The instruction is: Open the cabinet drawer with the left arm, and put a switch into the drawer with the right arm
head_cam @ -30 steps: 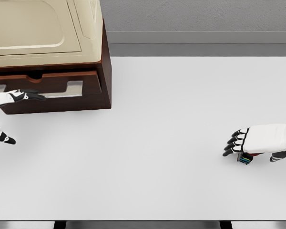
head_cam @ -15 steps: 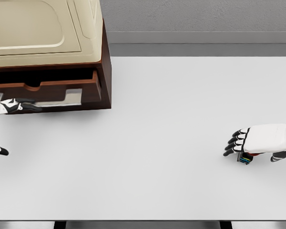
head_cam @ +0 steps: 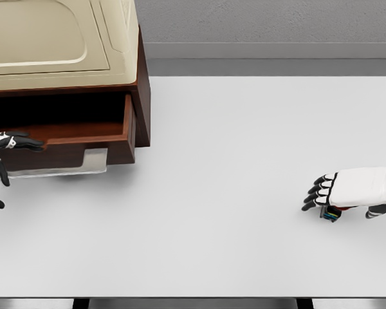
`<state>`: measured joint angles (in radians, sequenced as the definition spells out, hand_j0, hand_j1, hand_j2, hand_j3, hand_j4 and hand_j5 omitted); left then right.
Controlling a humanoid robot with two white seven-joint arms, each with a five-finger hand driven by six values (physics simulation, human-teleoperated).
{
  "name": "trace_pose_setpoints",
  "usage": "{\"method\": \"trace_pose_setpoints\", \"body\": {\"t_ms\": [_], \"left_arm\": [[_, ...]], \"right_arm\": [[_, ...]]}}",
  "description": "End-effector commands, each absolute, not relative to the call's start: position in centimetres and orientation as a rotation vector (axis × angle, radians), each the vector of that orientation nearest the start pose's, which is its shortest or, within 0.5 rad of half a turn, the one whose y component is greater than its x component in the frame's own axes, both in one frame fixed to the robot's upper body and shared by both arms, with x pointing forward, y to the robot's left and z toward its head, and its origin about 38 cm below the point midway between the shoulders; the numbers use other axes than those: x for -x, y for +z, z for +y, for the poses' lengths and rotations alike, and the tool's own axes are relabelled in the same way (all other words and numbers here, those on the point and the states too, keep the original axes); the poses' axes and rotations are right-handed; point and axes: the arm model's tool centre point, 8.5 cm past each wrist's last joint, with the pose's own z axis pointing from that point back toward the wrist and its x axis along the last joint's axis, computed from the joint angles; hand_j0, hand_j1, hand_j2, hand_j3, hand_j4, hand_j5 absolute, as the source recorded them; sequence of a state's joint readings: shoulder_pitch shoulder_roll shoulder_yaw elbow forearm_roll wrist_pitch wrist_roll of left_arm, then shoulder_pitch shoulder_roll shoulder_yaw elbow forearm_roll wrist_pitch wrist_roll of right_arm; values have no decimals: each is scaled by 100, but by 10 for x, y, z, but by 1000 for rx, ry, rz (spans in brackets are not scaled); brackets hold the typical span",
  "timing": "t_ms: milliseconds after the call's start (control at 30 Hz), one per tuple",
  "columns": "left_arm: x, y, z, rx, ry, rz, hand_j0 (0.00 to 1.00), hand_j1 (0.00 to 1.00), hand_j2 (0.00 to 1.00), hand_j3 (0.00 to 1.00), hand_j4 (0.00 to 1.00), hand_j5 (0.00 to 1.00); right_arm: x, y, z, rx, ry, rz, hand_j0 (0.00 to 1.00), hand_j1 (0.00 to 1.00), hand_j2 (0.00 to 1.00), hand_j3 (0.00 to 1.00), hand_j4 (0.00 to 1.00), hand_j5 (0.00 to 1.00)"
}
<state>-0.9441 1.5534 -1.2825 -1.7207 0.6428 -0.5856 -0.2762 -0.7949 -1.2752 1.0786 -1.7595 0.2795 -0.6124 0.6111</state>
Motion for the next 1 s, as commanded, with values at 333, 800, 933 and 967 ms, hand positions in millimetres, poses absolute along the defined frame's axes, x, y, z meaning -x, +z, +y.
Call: {"method": "trace_pose_setpoints", "body": {"t_ms": [333, 800, 933, 967], "left_arm": [[-295, 256, 439, 35, -1576, -1244, 100, 100, 100, 100, 100, 100], [-304, 327, 435, 121, -1506, -1400, 100, 100, 100, 100, 100, 100], [-307, 347, 435, 93, -1494, -1458, 100, 100, 100, 100, 100, 100], [-308, 353, 435, 90, -1482, -1481, 100, 100, 100, 100, 100, 100]], "right_arm": [[-335, 211, -353, 165, 2463, -917, 100, 100, 100, 100, 100, 100], [-335, 211, -353, 166, 2463, -915, 82, 82, 82, 82, 82, 82], [-335, 211, -353, 166, 2463, -915, 82, 82, 82, 82, 82, 82], [-335, 211, -353, 167, 2464, -914, 82, 82, 82, 82, 82, 82]]}}
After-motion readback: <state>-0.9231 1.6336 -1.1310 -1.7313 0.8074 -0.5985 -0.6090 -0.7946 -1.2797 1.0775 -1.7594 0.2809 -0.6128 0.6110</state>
